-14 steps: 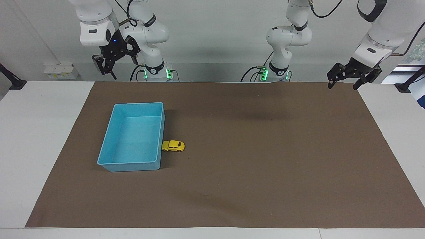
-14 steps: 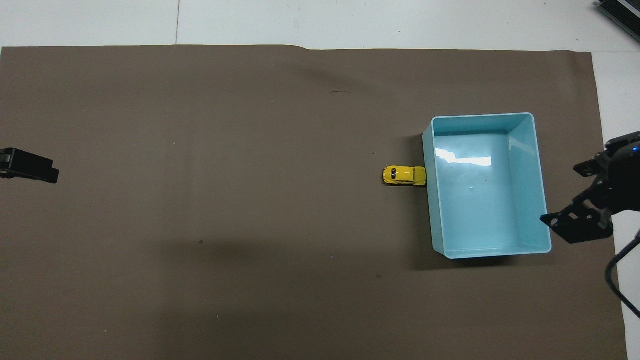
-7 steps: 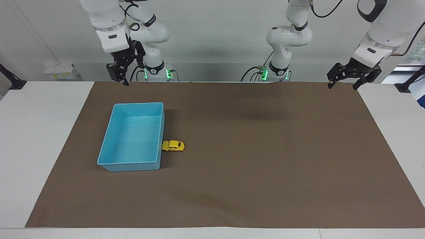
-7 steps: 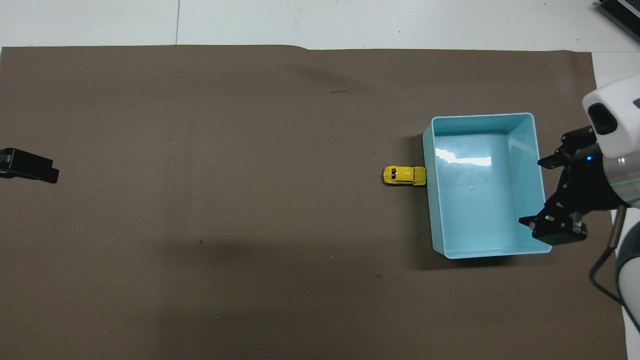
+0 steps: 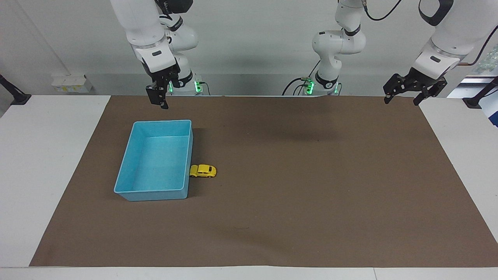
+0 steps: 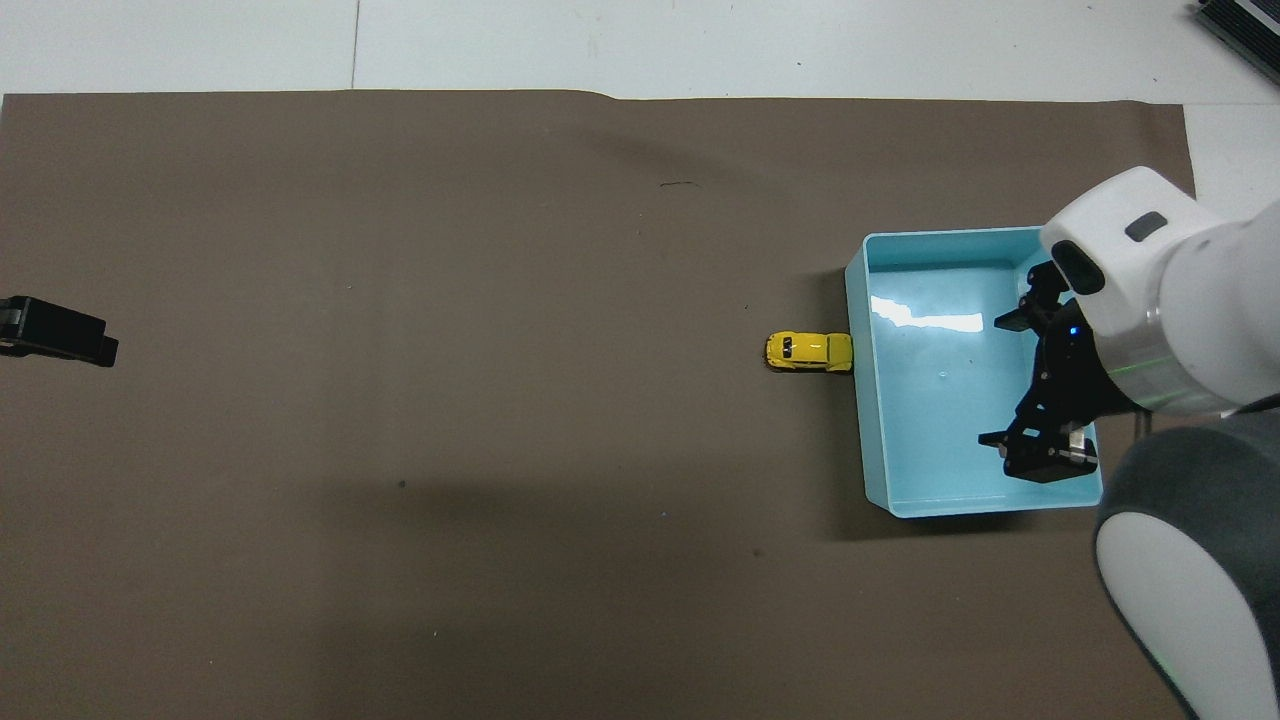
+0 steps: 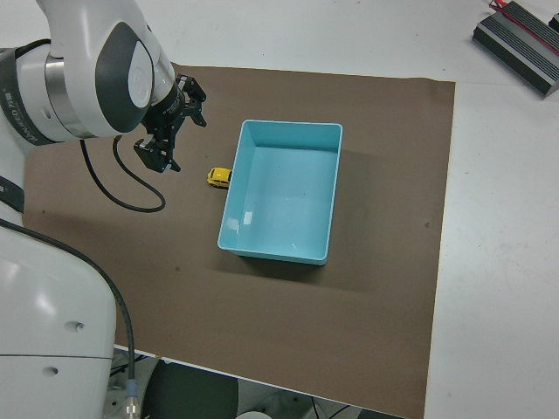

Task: Wind up and store yellow beetle car
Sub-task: 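Move the right gripper over the blue box toward the car, then lower the right gripper and grasp the yellow car beside the box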

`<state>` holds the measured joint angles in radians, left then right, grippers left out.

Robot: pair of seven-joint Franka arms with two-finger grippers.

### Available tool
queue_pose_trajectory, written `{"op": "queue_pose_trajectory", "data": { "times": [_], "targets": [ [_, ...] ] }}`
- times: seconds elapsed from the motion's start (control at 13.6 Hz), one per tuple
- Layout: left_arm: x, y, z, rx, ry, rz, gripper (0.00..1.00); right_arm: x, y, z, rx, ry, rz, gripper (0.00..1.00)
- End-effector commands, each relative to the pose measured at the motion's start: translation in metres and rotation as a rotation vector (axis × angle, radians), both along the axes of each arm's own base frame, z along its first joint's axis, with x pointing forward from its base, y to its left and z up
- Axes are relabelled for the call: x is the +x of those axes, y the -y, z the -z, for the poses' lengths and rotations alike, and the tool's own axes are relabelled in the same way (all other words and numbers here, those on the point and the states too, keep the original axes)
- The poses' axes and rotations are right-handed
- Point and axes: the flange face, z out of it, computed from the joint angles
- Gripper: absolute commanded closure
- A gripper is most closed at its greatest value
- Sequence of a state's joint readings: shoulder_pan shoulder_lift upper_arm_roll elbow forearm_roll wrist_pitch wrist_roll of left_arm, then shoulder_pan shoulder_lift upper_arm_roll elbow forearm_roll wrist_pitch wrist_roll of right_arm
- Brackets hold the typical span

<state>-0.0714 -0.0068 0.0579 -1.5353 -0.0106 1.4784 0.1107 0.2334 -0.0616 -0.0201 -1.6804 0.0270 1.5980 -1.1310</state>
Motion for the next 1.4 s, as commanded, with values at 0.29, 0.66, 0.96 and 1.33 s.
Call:
{"op": "queue_pose_trajectory", "data": {
  "times": [0.29, 0.66, 0.96, 1.33],
  "targets": [
    [-0.003, -0.003, -0.001, 0.018, -0.009, -0.01, 0.0, 0.015, -0.028, 0.06, -0.004, -0.004, -0.067, 0.0],
    [-0.003, -0.003, -0.001, 0.018, -0.009, -0.01, 0.0, 0.023, -0.043, 0.1, -0.007, -0.011, -0.086, 0.0],
    [-0.003, -0.003, -0.001, 0.018, -0.009, -0.01, 0.0, 0.027, -0.047, 0.121, -0.007, -0.005, -0.088, 0.0],
    [-0.003, -0.003, -0.001, 0.018, -0.009, -0.01, 0.0, 0.026, -0.047, 0.15, -0.003, 0.02, -0.086, 0.0]
  ]
}}
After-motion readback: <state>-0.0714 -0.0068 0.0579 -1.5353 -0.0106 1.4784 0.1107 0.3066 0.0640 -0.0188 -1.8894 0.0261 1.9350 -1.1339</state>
